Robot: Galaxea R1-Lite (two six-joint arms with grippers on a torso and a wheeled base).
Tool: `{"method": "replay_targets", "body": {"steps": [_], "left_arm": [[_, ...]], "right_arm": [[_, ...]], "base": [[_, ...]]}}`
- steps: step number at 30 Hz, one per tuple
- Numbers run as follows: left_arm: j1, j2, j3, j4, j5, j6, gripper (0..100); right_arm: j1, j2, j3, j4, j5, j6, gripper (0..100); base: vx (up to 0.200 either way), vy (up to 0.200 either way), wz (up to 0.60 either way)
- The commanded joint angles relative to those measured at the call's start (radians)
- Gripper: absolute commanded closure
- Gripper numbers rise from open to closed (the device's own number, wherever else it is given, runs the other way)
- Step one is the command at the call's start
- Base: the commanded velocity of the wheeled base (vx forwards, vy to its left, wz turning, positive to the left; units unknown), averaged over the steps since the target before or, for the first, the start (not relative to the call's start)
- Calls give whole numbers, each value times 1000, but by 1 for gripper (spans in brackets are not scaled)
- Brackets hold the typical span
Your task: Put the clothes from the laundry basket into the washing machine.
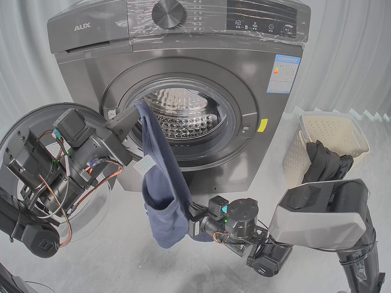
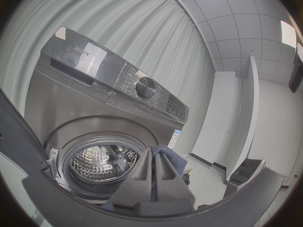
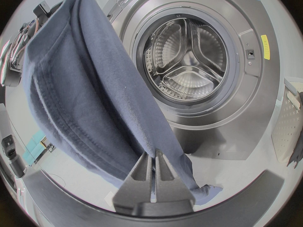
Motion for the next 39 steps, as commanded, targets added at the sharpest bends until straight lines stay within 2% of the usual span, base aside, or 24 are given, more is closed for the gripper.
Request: {"method": "replay_targets", "body": {"steps": [1, 4, 9, 20, 21, 31, 35, 39], "left_arm": [[2, -3, -2, 0, 0, -1, 100], [0, -3, -2, 0, 0, -1, 100], [2, -3, -3, 0, 0, -1, 100], [-3, -3, -3, 0, 0, -1, 100], [-4, -3, -3, 0, 0, -1, 100], [-6, -3, -3, 0, 0, -1, 100], [-9, -5, -2, 0, 1, 1, 100], [-9, -5, -3, 0, 0, 1, 100]], "right_arm": [[4, -65, 68, 1, 7, 0, 100], [1, -70, 134, -1, 33, -2, 100], [2, -70, 184, -2, 67, -5, 100], [19, -74, 180, -16, 84, -8, 100], [24, -74, 177, -16, 84, -6, 0], [22, -68, 145, -17, 85, -8, 0], [17, -56, 113, -14, 110, -25, 0], [22, -44, 81, -16, 165, -37, 0]], "base": [[0, 0, 0], [0, 0, 0], [0, 0, 0], [0, 0, 0], [0, 0, 0], [0, 0, 0], [0, 0, 0], [0, 0, 0]]}}
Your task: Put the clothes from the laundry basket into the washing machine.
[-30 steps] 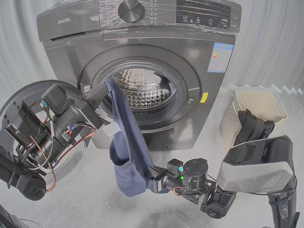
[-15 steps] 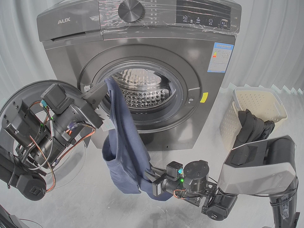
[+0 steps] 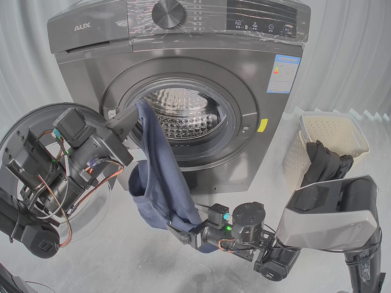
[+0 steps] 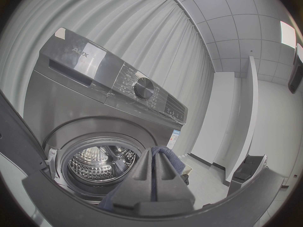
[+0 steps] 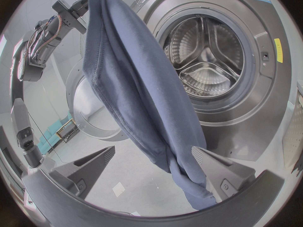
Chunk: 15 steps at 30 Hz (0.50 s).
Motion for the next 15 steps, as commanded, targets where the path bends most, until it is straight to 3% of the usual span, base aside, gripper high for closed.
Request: {"method": "replay_targets", "body": {"steps": [1, 6, 10, 15], "left_arm": [[1, -1, -1, 0, -1, 0, 100], [-1, -1, -1, 0, -1, 0, 100], [1, -1, -1, 0, -1, 0, 100], [1, -1, -1, 0, 1, 0, 100]], "right_arm": [[2, 17, -35, -1, 21, -8, 0], [-2, 69, -83, -1, 27, -31, 0], [5, 88, -106, -10, 65, -31, 0], [16, 106, -144, -12, 59, -34, 0]], "base": [[0, 0, 0], [0, 0, 0], [0, 0, 0], [0, 0, 0]]}}
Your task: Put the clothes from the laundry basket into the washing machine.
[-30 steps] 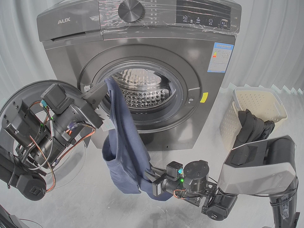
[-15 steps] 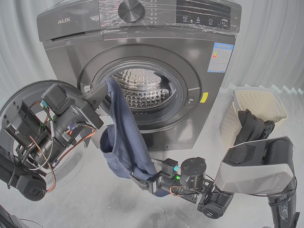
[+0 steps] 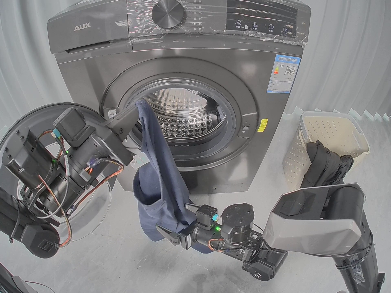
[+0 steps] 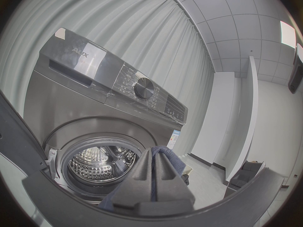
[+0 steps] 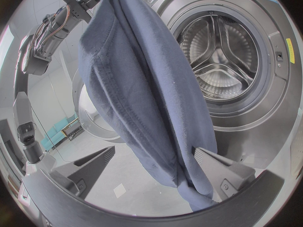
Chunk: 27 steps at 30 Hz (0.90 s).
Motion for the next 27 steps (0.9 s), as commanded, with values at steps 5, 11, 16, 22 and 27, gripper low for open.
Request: {"method": "replay_targets", "body": {"steps": [5, 11, 16, 22, 27], "left_arm": [[-2, -25, 3, 1, -2, 0, 100], [-9, -31, 2, 1, -2, 0, 100], [-9, -30, 2, 1, -2, 0, 100], [-9, -31, 0, 1, -2, 0, 100], [-9, -30, 2, 1, -2, 0, 100]], "right_arm": [[-27, 71, -172, 39, -114, 3, 0], [-44, 108, -244, 53, -124, 6, 0], [-47, 134, -285, 58, -134, 8, 0], [-79, 137, -331, 73, -167, 14, 0], [-99, 136, -331, 73, -189, 23, 0]], "base": [[0, 0, 0], [0, 0, 0], [0, 0, 0], [0, 0, 0], [0, 0, 0]]}}
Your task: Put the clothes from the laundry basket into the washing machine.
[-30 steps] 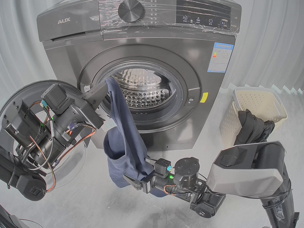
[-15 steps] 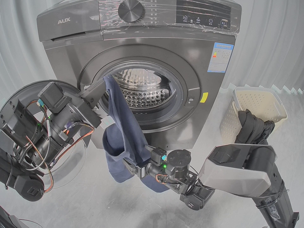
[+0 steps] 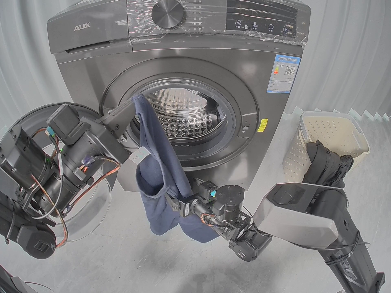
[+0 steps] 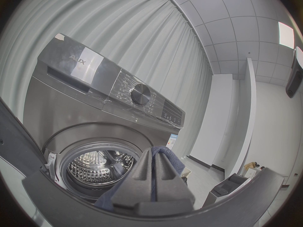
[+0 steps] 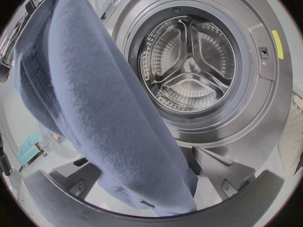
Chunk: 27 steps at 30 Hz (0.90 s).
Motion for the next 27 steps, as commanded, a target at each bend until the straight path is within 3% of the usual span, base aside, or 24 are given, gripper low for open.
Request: {"method": "replay_targets", "body": {"steps": [1, 12, 13, 23, 27], "left_arm": [[0, 1, 1, -1, 1, 0, 100], [3, 3, 1, -1, 1, 0, 100], [5, 5, 1, -1, 1, 0, 100], [38, 11, 6, -1, 1, 0, 100], [75, 20, 14, 1, -4, 6, 100]], "right_arm": [[-12, 6, -7, -13, -4, 1, 0], [17, 0, -26, -13, -6, 13, 0], [17, -5, -21, -13, -6, 15, 100], [-3, -135, 117, -25, -8, 25, 100], [-55, -226, 203, -28, -8, 25, 100]], "base": [[0, 0, 0], [0, 0, 0], [0, 0, 0], [0, 0, 0], [0, 0, 0]]}}
